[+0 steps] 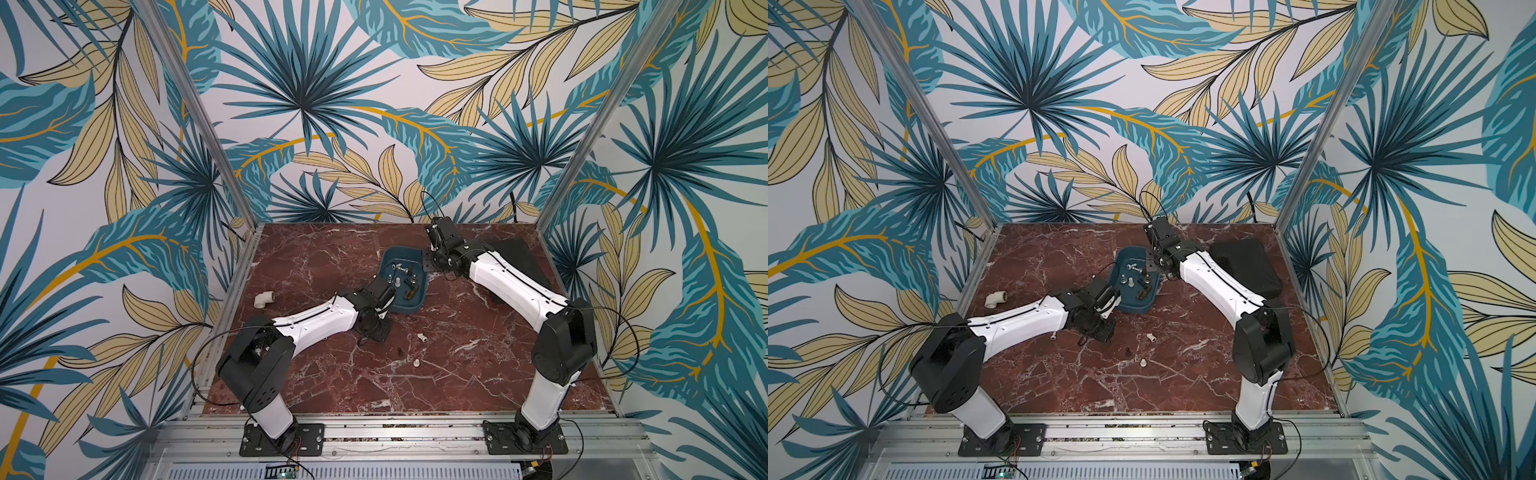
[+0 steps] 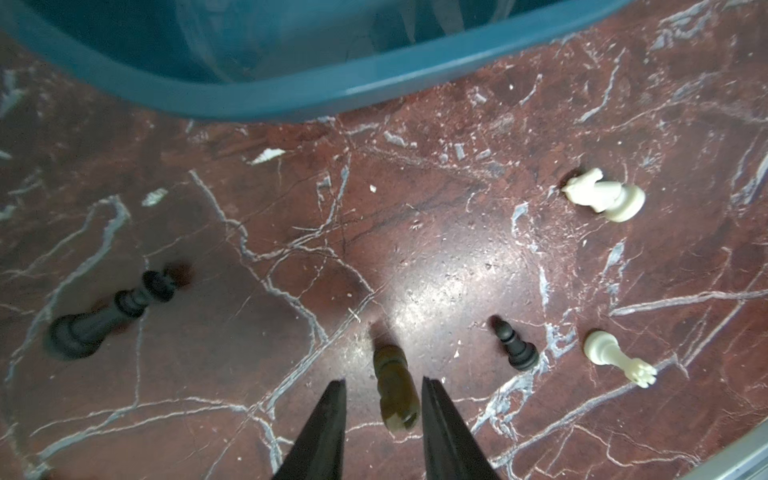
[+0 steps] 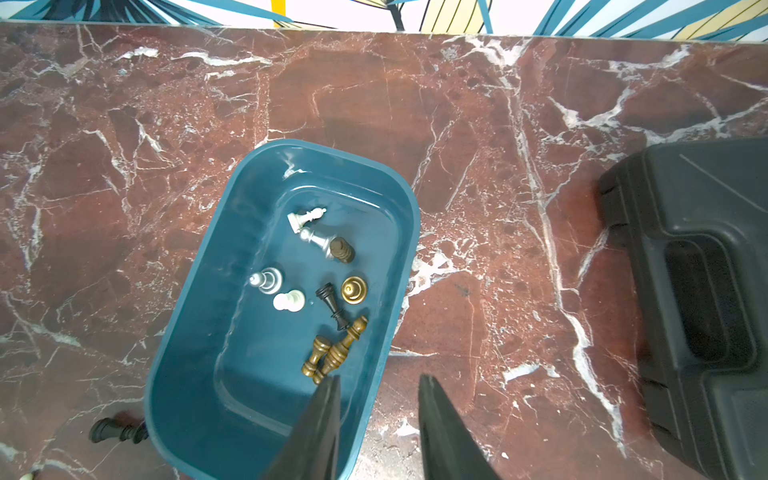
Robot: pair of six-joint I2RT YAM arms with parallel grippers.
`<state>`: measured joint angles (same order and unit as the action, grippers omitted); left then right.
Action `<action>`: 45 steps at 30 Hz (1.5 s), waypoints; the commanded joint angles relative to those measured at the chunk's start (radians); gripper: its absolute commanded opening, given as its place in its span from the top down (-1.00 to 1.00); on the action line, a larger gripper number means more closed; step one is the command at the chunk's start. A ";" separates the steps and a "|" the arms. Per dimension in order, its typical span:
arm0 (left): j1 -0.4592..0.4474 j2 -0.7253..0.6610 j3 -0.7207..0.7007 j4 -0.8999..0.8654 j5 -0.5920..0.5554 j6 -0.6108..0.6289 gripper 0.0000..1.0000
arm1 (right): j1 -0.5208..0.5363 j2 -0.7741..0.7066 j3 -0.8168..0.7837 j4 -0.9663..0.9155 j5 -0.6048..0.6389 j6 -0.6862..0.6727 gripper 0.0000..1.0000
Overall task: Put the chess pieces into the storage box
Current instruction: Pick up the chess piece at the center of the board, then place the chess piece in the storage box.
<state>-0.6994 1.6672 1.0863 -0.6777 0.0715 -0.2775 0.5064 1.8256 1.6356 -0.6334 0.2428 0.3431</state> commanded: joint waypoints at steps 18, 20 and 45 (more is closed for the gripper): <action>-0.017 0.052 0.006 -0.025 -0.013 0.007 0.58 | 0.005 0.018 0.006 -0.005 -0.004 -0.004 0.27; -0.017 0.042 0.023 -0.042 -0.015 0.012 0.75 | 0.005 0.014 0.003 -0.006 -0.002 -0.004 0.27; 0.110 0.462 0.891 -0.252 -0.136 0.205 1.00 | 0.003 -0.113 -0.054 -0.009 0.037 -0.020 0.27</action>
<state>-0.5823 2.0769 1.9141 -0.8635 -0.0708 -0.1020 0.5064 1.7390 1.6123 -0.6338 0.2539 0.3359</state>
